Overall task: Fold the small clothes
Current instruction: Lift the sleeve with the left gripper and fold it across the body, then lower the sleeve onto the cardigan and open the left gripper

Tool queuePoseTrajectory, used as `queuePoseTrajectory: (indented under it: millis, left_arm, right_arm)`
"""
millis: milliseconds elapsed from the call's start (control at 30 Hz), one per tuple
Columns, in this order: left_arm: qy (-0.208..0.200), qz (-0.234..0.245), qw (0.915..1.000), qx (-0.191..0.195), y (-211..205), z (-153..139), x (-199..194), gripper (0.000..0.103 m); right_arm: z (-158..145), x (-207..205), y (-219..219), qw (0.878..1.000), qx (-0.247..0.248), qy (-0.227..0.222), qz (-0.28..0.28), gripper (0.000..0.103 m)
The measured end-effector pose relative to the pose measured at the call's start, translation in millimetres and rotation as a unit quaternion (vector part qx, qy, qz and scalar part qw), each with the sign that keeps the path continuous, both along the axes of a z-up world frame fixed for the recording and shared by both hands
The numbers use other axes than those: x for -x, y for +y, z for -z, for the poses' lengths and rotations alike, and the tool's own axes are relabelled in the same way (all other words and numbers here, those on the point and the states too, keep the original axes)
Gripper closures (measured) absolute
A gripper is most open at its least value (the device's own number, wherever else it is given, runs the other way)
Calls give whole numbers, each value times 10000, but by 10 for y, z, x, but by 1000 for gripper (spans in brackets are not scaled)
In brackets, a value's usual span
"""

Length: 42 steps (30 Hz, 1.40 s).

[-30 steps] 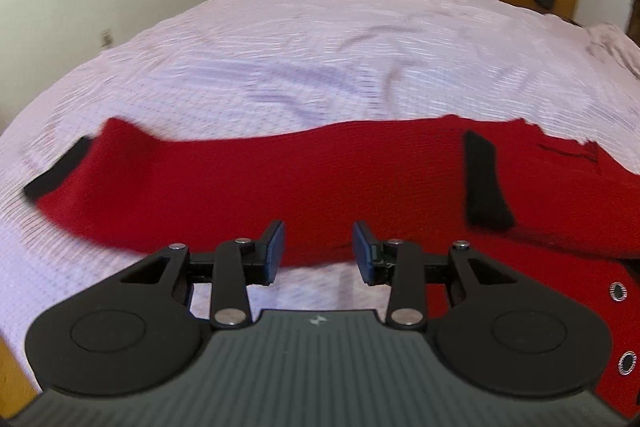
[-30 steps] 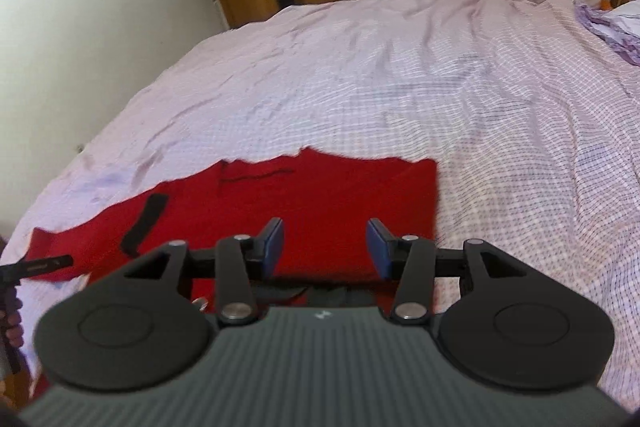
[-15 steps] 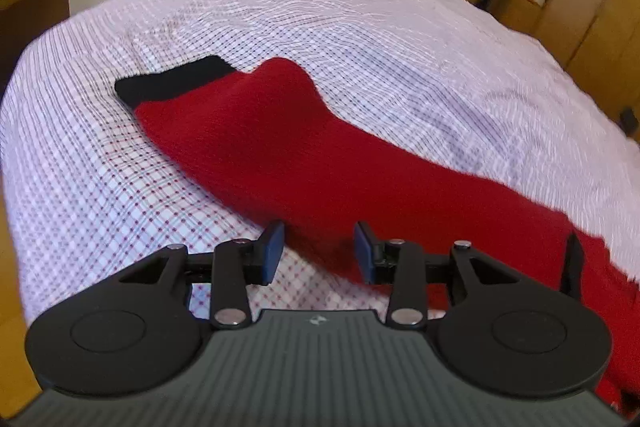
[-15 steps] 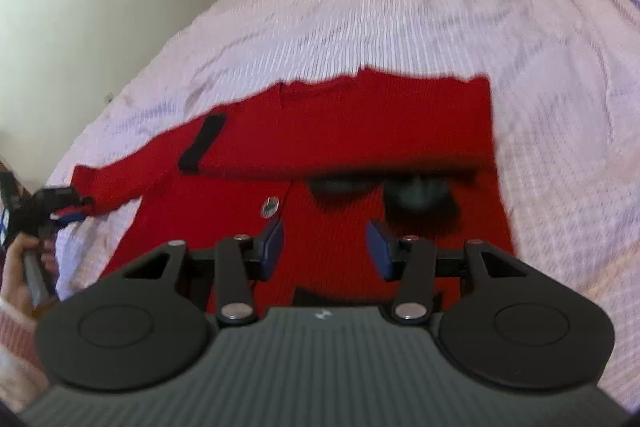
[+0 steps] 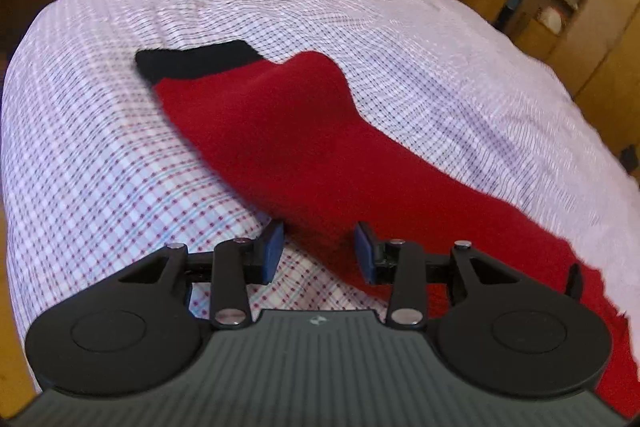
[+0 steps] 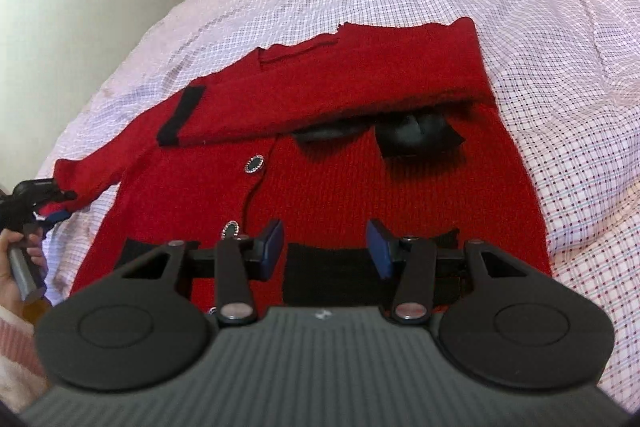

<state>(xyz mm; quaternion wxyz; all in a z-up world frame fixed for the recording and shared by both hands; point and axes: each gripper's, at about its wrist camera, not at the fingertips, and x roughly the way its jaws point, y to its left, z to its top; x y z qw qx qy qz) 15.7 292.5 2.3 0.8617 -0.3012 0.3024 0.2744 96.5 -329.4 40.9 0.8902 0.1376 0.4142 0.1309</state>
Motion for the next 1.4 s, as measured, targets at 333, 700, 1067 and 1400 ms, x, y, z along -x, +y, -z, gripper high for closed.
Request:
queuePoseTrajectory:
  millis: [333, 700, 1067, 1400]
  left_arm:
    - [-512, -325, 9979, 225, 135, 161, -148, 35]
    - [-847, 679, 9927, -530, 13, -189, -155, 82]
    - [-1815, 1839, 9617, -912, -533, -867, -122, 87]
    - [-2175, 2827, 9297, -918, -1257, -1160, -372, 89]
  right_arm:
    - [75, 3, 43, 10000, -48, 21, 60, 54]
    - [100, 3, 15, 9998, -117, -71, 160, 54]
    - [34, 32, -41, 9987, -143, -390, 294, 54]
    - [7, 85, -186, 9966, -392, -597, 399, 54]
